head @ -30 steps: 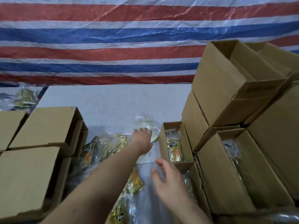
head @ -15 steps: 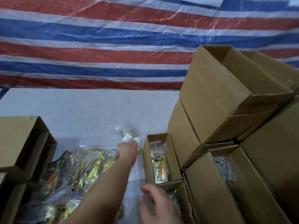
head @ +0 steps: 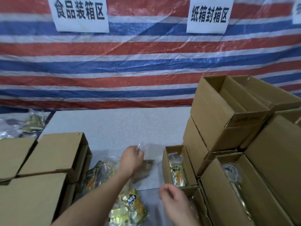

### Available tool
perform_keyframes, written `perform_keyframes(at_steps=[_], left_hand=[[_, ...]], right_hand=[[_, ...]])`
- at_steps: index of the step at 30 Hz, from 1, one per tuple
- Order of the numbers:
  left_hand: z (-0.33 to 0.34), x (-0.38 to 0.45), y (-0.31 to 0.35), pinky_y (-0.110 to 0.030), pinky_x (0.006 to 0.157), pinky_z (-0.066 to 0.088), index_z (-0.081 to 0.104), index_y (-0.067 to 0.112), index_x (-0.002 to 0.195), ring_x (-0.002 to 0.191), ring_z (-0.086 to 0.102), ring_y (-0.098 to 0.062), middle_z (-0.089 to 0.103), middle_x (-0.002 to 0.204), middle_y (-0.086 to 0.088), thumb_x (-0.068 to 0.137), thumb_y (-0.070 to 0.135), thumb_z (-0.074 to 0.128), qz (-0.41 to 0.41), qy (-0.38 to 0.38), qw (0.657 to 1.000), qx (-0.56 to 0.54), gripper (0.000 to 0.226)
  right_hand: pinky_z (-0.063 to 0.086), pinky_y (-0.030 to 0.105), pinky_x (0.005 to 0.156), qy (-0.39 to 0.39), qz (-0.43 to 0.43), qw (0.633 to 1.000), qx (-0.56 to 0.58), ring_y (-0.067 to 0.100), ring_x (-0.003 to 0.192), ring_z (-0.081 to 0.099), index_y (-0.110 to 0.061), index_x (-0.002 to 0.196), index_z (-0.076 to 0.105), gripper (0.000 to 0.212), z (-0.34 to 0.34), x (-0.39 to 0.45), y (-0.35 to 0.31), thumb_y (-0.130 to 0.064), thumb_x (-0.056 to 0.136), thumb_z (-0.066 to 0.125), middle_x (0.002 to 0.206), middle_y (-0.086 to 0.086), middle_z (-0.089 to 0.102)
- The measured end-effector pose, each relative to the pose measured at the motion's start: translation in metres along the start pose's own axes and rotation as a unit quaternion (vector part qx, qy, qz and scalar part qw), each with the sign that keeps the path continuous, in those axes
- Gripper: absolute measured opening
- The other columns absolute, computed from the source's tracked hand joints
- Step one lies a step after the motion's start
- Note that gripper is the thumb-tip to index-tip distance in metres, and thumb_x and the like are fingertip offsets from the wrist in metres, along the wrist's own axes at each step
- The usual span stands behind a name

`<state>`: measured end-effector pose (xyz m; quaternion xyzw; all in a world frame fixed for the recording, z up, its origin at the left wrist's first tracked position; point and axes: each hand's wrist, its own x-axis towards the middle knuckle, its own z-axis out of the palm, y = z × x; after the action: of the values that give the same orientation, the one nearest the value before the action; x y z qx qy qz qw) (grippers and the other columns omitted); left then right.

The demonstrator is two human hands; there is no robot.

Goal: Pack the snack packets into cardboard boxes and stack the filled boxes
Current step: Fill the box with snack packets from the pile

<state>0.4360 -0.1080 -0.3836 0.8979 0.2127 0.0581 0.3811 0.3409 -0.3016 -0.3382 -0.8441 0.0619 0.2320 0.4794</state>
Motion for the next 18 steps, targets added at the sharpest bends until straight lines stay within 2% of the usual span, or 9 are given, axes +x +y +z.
perform_keyframes(at_steps=[2,4,6,8,10,12,15,16,18], left_hand=[[-0.026,-0.029,-0.006,-0.037,0.063,0.040,0.058,0.001,0.071,0.070,0.058,-0.032,0.063,0.071,-0.016,0.089,0.014,0.054,-0.015,0.020,0.999,-0.023,0.022],[-0.038,-0.057,-0.016,-0.035,0.056,0.034,0.054,0.005,0.065,0.063,0.056,-0.027,0.060,0.064,-0.012,0.090,0.014,0.054,-0.024,0.031,0.999,-0.030,0.027],[-0.037,-0.075,-0.023,-0.035,0.056,0.032,0.048,0.011,0.059,0.062,0.054,-0.026,0.056,0.061,-0.009,0.092,0.011,0.053,-0.035,0.024,0.998,-0.050,0.033],[-0.040,-0.100,-0.030,-0.035,0.060,0.031,0.045,0.015,0.060,0.065,0.052,-0.024,0.054,0.063,-0.008,0.095,0.006,0.050,-0.058,0.009,0.995,-0.086,0.036],[-0.042,-0.128,-0.037,-0.032,0.063,0.035,0.047,0.017,0.068,0.069,0.051,-0.021,0.055,0.070,-0.004,0.098,0.006,0.047,-0.082,-0.009,0.989,-0.123,0.032],[-0.044,-0.156,-0.046,-0.029,0.066,0.037,0.048,0.018,0.074,0.077,0.053,-0.020,0.055,0.079,-0.004,0.100,0.005,0.044,-0.076,-0.021,0.989,-0.123,0.029],[-0.048,-0.191,-0.049,-0.008,0.066,0.037,0.053,0.021,0.074,0.077,0.057,0.001,0.056,0.080,0.008,0.096,-0.004,0.046,-0.026,-0.026,0.992,-0.121,0.033],[-0.049,-0.201,-0.050,-0.006,0.067,0.038,0.056,0.023,0.076,0.077,0.058,0.008,0.058,0.081,0.011,0.095,-0.005,0.047,-0.020,-0.039,0.991,-0.128,0.035],[-0.053,-0.218,-0.051,-0.006,0.061,0.040,0.060,0.021,0.076,0.070,0.059,0.010,0.064,0.075,0.009,0.095,-0.002,0.046,-0.041,-0.074,0.986,-0.143,0.034]], right_hand=[[0.039,0.005,0.059,-0.010,0.002,1.000,0.008,0.000,0.079,0.060,-0.026,0.078,0.068,0.019,0.010,-0.005,-0.004,-0.025,0.095,0.060,0.083,-0.009,0.069],[0.048,0.019,0.069,-0.018,0.014,1.000,0.017,0.011,0.082,0.063,-0.023,0.076,0.067,0.021,0.025,-0.006,0.001,-0.021,0.095,0.059,0.082,-0.004,0.069],[0.048,0.030,0.073,-0.007,0.029,0.998,0.052,0.022,0.083,0.063,-0.019,0.081,0.064,0.015,0.042,0.001,0.005,-0.018,0.095,0.058,0.083,0.002,0.067],[0.046,0.027,0.068,-0.017,0.052,0.990,0.129,0.019,0.080,0.062,-0.016,0.096,0.060,0.002,0.060,-0.003,0.005,-0.017,0.095,0.060,0.089,0.003,0.066],[0.050,0.027,0.064,-0.066,0.102,0.963,0.240,0.018,0.077,0.064,-0.019,0.113,0.051,0.018,0.078,-0.011,0.007,-0.022,0.098,0.060,0.096,0.006,0.067],[0.052,0.028,0.052,-0.129,0.165,0.912,0.352,0.021,0.064,0.064,-0.019,0.121,0.053,0.023,0.091,-0.023,0.008,-0.031,0.102,0.054,0.085,0.012,0.067],[0.054,0.033,0.055,-0.149,0.206,0.874,0.414,0.027,0.064,0.066,-0.006,0.107,0.069,0.039,0.101,-0.030,0.014,-0.041,0.101,0.053,0.083,0.016,0.071],[0.055,0.034,0.055,-0.137,0.211,0.872,0.421,0.028,0.065,0.068,-0.004,0.101,0.070,0.039,0.105,-0.033,0.015,-0.039,0.101,0.053,0.083,0.017,0.073],[0.057,0.038,0.058,-0.087,0.214,0.892,0.389,0.032,0.070,0.070,0.003,0.105,0.068,0.026,0.112,-0.037,0.018,-0.016,0.103,0.051,0.089,0.024,0.073]])
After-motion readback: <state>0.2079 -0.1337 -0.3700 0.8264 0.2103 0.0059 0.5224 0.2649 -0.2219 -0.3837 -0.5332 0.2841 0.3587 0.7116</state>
